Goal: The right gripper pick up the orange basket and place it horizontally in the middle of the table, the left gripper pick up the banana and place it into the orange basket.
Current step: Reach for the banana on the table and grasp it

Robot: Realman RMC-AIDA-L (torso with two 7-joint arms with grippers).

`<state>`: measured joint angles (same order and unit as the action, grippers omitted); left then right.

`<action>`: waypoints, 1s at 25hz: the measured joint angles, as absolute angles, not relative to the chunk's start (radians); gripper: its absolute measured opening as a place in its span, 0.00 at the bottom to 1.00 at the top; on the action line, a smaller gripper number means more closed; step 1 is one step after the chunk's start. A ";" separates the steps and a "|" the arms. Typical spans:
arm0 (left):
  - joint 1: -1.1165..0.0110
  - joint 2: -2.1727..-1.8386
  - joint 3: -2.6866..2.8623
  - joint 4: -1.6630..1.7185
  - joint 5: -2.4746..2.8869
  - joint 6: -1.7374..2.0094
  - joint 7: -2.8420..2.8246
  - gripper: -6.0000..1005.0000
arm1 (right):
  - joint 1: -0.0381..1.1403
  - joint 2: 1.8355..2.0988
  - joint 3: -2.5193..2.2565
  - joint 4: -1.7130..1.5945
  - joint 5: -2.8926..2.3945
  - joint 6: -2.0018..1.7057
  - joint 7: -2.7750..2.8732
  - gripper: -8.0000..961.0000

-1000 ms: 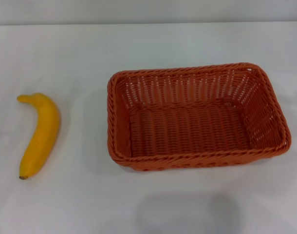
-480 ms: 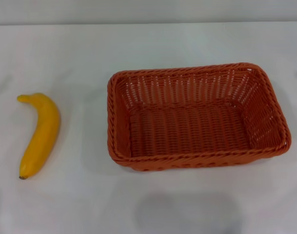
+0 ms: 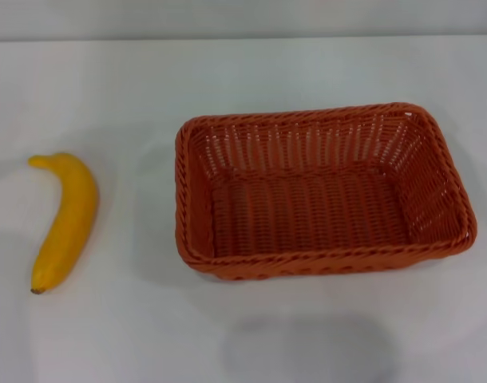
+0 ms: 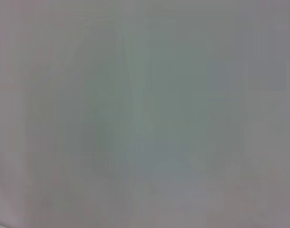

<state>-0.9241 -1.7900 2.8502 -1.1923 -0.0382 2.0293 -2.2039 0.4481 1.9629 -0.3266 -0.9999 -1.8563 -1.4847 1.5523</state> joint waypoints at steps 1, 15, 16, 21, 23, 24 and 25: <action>-0.948 -1.787 2.851 -1.177 0.031 2.029 -2.200 0.82 | 0.451 1.966 -0.330 -0.993 -1.853 -1.474 1.536 0.71; -1.234 -1.827 2.849 -0.657 0.698 1.645 -2.329 0.80 | 0.456 2.001 -0.362 -0.953 -1.779 -1.450 1.445 0.71; -1.240 -1.828 2.849 -0.614 0.718 1.625 -2.353 0.79 | 0.456 2.001 -0.362 -0.949 -1.777 -1.450 1.445 0.71; -1.266 -1.867 2.848 -0.510 0.797 1.524 -2.442 0.79 | 0.457 2.001 -0.362 -0.928 -1.774 -1.450 1.442 0.71; -1.271 -1.887 2.847 -0.506 0.813 1.514 -2.452 0.78 | 0.458 2.002 -0.362 -0.924 -1.773 -1.449 1.442 0.71; -1.273 -1.897 2.847 -0.505 0.822 1.512 -2.457 0.78 | 0.458 2.002 -0.362 -0.921 -1.771 -1.450 1.442 0.71; -1.273 -1.906 2.847 -0.505 0.832 1.509 -2.463 0.78 | 0.457 2.002 -0.362 -0.919 -1.765 -1.451 1.441 0.71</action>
